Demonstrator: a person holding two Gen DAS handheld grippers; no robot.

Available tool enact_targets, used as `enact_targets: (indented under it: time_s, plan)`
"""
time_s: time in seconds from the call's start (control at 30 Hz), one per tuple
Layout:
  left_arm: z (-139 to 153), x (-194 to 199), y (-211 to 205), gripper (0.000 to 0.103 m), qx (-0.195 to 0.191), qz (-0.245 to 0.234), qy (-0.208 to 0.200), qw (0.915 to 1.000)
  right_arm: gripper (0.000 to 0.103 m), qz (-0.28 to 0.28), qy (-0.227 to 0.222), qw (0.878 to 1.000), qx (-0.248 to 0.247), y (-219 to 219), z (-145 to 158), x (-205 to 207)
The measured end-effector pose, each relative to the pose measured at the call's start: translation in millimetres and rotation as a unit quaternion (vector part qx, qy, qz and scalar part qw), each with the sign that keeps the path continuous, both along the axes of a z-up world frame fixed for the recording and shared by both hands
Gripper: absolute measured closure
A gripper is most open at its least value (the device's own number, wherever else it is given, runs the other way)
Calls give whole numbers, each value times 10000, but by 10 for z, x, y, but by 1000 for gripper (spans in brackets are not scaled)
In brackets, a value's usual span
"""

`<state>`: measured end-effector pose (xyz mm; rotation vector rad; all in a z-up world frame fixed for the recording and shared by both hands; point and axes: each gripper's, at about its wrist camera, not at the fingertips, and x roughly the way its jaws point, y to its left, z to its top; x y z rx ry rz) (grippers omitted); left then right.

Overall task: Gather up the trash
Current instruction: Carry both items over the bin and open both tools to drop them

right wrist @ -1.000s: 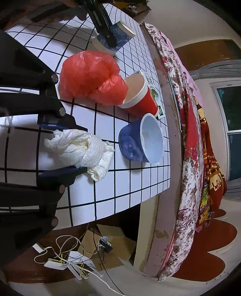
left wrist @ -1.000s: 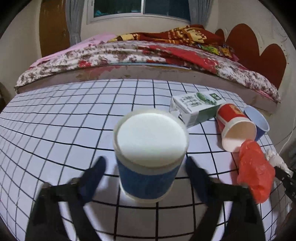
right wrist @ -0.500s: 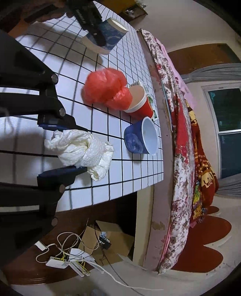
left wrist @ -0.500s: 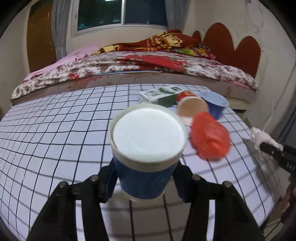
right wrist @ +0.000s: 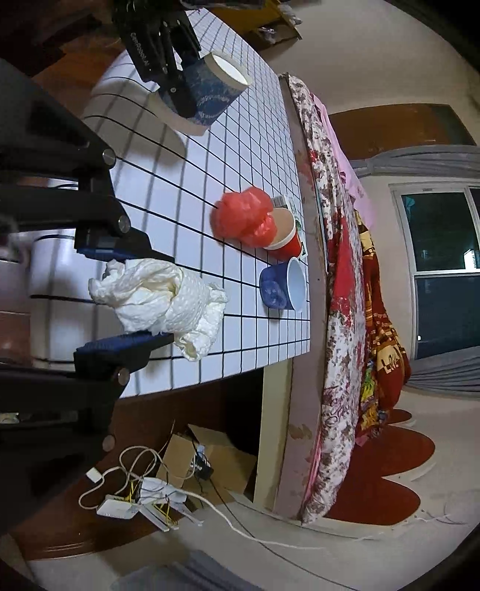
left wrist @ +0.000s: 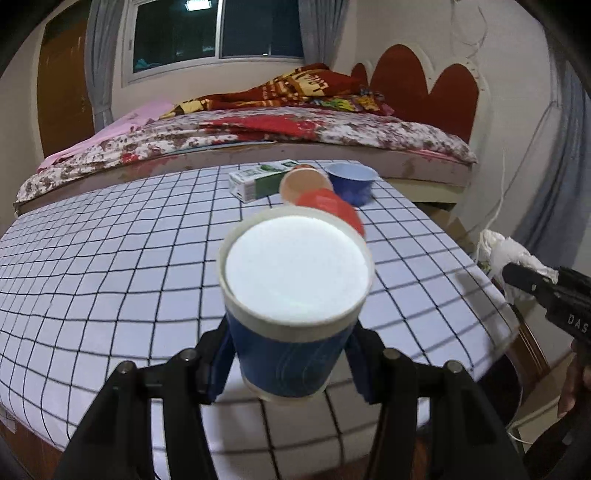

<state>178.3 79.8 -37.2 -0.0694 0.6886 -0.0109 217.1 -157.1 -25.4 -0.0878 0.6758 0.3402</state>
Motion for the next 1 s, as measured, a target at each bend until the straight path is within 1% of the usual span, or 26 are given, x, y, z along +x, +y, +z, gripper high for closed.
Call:
enact_targets:
  time_s: [0.33,0.5,1.0]
  plan:
    - [45,-258,-354,48,-46,-298,-74,9995,68,-91,-141,9998,56,-223,99,-450]
    - [80,-348,-536,48,-25,-474,-137,9988,68,-145,-213,9997,49,-320,135,-576]
    - [115,-426,-1038,48,-62,-961,-217,9951,68,-424,-321,9985,101,-660,130,-831]
